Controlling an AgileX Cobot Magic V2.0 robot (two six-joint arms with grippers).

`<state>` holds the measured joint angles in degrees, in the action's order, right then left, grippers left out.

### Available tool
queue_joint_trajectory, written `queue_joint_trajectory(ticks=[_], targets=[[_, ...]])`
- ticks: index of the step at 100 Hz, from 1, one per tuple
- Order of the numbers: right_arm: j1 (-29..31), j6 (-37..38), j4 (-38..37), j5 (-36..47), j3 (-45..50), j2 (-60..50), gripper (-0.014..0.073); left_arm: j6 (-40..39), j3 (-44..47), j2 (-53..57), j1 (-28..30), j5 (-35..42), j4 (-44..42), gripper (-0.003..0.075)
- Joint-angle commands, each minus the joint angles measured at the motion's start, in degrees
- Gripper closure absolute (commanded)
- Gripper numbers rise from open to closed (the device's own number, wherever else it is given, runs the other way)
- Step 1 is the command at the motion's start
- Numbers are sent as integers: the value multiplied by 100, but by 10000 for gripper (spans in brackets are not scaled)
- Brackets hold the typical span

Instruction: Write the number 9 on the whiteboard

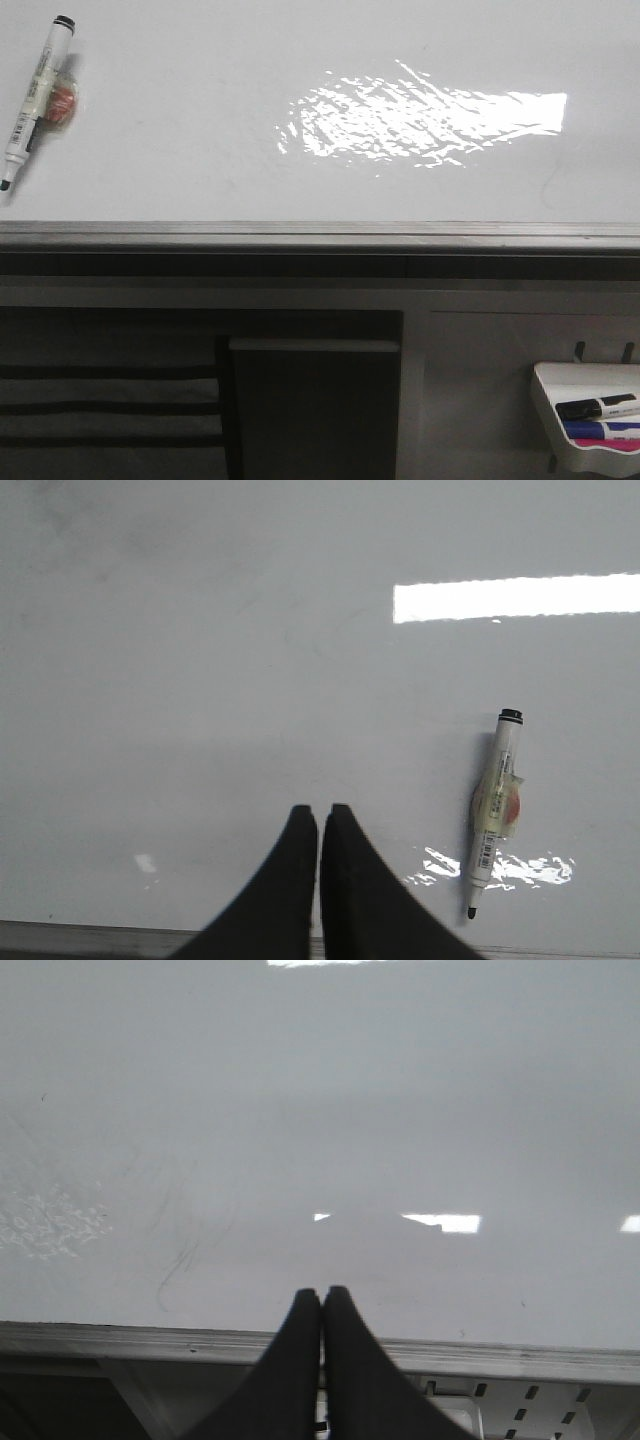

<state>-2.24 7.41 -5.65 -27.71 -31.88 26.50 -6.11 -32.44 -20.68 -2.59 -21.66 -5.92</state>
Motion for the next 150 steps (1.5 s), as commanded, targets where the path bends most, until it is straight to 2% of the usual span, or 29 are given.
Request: queue_joint_trajectory(ticks=[1,16,30,41,50,64,69,74,111,127,150], targets=[[34,-32,-36,394,-207,65,666,-20,-209,-91,6,407,7,741],[34,-32,-36,391,-207,65,666,-20,-209,-91,6,396,-13,741],[34,-32,-36,381,-207,77,661,-20,-209,-91,6,400,-386,740],[34,-32,-36,381,-207,77,568,-20,-209,-91,6,365,-876,710],[34,-32,-36,381,-207,77,394,-20,-209,-91,6,365,-933,601],[34,-32,-36,420,-207,77,58,-20,-209,-91,6,365,-918,320],[34,-32,-36,431,-207,77,-20,-20,-209,-91,6,365,-860,224],[34,-32,-36,399,-207,77,-62,-20,-209,-91,6,365,-860,179],[34,-32,-36,400,-207,77,-63,-20,-209,-91,6,409,-842,176],[34,-32,24,400,-207,77,-63,-20,-197,-140,6,410,-368,176],[34,-32,392,380,-207,77,-63,303,-208,-939,-148,410,-241,176]])
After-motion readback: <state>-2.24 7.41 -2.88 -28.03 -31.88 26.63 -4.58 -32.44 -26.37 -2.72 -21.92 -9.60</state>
